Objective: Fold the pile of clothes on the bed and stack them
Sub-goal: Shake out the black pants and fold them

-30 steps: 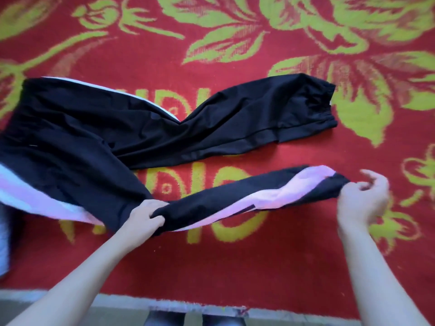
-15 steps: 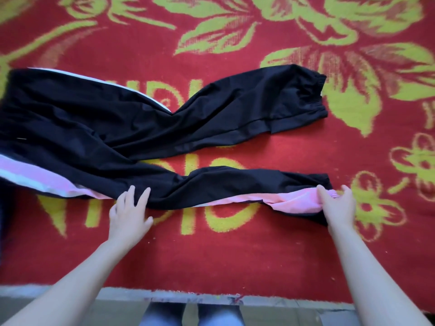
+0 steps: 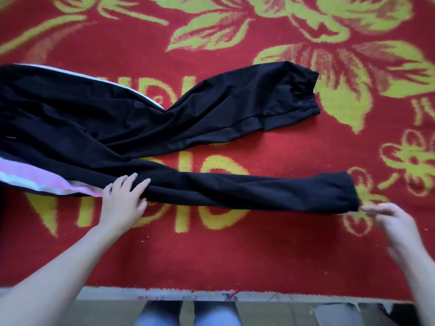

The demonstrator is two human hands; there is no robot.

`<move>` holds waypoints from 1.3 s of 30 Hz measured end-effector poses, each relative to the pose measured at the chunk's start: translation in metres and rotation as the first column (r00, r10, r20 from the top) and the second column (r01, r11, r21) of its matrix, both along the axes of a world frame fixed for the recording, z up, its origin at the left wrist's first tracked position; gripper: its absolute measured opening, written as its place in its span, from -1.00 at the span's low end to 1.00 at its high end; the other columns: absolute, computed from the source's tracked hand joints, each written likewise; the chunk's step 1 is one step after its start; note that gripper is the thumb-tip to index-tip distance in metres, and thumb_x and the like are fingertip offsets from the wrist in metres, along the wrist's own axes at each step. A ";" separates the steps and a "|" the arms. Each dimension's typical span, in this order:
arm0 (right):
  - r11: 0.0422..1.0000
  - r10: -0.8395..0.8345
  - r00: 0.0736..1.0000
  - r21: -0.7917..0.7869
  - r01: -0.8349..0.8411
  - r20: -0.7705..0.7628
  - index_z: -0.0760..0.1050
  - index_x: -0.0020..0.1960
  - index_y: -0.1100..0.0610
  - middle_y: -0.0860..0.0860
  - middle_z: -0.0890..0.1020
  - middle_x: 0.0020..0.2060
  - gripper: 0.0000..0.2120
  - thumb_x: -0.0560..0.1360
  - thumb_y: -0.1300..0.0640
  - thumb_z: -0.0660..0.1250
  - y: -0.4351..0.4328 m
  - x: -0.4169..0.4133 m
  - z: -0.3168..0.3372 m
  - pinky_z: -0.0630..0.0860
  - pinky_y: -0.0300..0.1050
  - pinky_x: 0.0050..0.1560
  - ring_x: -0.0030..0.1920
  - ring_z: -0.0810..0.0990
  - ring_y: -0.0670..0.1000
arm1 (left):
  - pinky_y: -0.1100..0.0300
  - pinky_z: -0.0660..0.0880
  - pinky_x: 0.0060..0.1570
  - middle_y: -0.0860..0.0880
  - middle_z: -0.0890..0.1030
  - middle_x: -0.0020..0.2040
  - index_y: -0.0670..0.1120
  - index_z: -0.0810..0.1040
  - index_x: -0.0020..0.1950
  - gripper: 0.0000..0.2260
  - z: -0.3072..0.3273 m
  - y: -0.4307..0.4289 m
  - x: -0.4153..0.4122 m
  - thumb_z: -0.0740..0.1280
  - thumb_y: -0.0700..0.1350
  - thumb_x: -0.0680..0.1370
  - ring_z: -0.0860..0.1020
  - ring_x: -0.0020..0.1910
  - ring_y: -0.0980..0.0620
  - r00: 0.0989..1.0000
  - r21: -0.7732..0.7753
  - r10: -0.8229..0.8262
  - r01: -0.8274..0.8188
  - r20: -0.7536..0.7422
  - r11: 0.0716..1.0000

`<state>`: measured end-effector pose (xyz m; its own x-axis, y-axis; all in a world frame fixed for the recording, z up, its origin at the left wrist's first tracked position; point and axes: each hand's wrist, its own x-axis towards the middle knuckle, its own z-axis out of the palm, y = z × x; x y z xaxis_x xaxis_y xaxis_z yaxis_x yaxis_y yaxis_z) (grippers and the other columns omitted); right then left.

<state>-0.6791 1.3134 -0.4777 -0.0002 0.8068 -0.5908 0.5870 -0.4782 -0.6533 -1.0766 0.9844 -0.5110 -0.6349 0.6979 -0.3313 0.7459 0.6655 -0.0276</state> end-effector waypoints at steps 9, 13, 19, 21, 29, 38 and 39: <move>0.950 0.276 0.908 0.054 -0.307 0.314 0.35 0.35 0.19 0.16 0.53 0.21 -0.50 0.48 0.03 0.34 -0.043 -0.071 -0.041 0.31 0.06 0.27 0.24 0.45 0.17 | -0.16 0.41 0.04 -0.34 0.22 0.43 -0.11 0.19 0.51 -0.20 -0.003 -0.012 0.010 0.49 -0.19 0.35 0.41 0.21 -0.35 0.983 -0.157 0.182 -0.175 0.026 0.972; 0.971 0.195 0.881 0.038 -0.234 0.430 0.32 0.37 0.05 0.08 0.56 0.20 -0.47 0.43 0.18 0.34 -0.036 -0.078 -0.039 0.31 0.11 0.29 0.21 0.49 0.17 | -0.16 0.35 0.07 -0.24 0.30 0.42 -0.12 0.18 0.51 -0.18 -0.005 -0.019 -0.001 0.49 -0.23 0.33 0.43 0.22 -0.25 0.982 -0.134 0.185 -0.186 -0.019 0.973; 0.912 -0.097 0.985 0.409 0.031 0.143 0.47 0.27 0.15 0.17 0.60 0.09 -0.58 0.42 0.27 0.38 -0.002 -0.077 -0.017 0.42 -0.31 0.06 0.02 0.53 -0.03 | -0.09 0.35 -0.03 -0.17 0.49 0.29 -0.09 0.23 0.49 -0.26 -0.012 -0.011 -0.021 0.44 -0.26 0.36 0.46 0.13 -0.20 0.986 -0.094 0.166 -0.168 -0.026 0.981; 0.928 -0.078 0.993 0.371 0.038 0.093 0.38 0.36 0.16 0.13 0.57 0.06 -0.51 0.45 0.21 0.39 0.003 -0.082 -0.017 0.41 -0.26 0.12 0.04 0.49 -0.05 | -0.07 0.40 -0.06 -0.24 0.56 0.14 -0.07 0.22 0.50 -0.35 -0.010 -0.007 -0.027 0.31 -0.32 0.43 0.52 0.01 -0.25 0.970 -0.053 0.244 -0.243 0.017 0.969; 0.985 0.087 0.959 0.119 -0.123 0.271 0.20 0.46 0.22 0.19 0.38 0.36 -0.39 0.50 0.06 0.34 -0.031 -0.063 -0.046 0.23 0.00 0.36 0.35 0.35 0.15 | -0.16 0.50 -0.35 -0.41 0.47 0.11 -0.28 0.53 0.20 -0.45 -0.009 -0.046 -0.047 0.41 -0.50 0.22 0.55 -0.23 -0.37 1.000 0.125 0.023 -0.023 0.003 0.992; 0.981 0.001 0.875 0.170 -0.094 0.484 0.45 0.13 0.21 0.25 0.55 0.06 -0.69 0.40 0.23 0.38 -0.035 -0.055 -0.055 0.40 0.04 0.08 0.06 0.52 0.24 | -0.10 0.42 -0.27 -0.25 0.57 -0.12 -0.27 0.58 0.01 -0.63 -0.032 -0.049 -0.057 0.50 -0.37 0.22 0.54 -0.13 -0.26 0.984 0.118 -0.078 0.097 -0.160 0.988; 0.982 -0.023 0.869 0.173 -0.072 0.494 0.44 0.15 0.20 0.24 0.55 0.04 -0.66 0.39 0.25 0.37 -0.038 -0.056 -0.055 0.41 0.02 0.05 0.03 0.53 0.21 | -0.10 0.42 -0.28 -0.24 0.58 -0.19 -0.28 0.59 -0.06 -0.70 -0.031 -0.045 -0.058 0.48 -0.39 0.23 0.55 -0.21 -0.25 0.979 0.113 -0.114 0.134 -0.167 0.985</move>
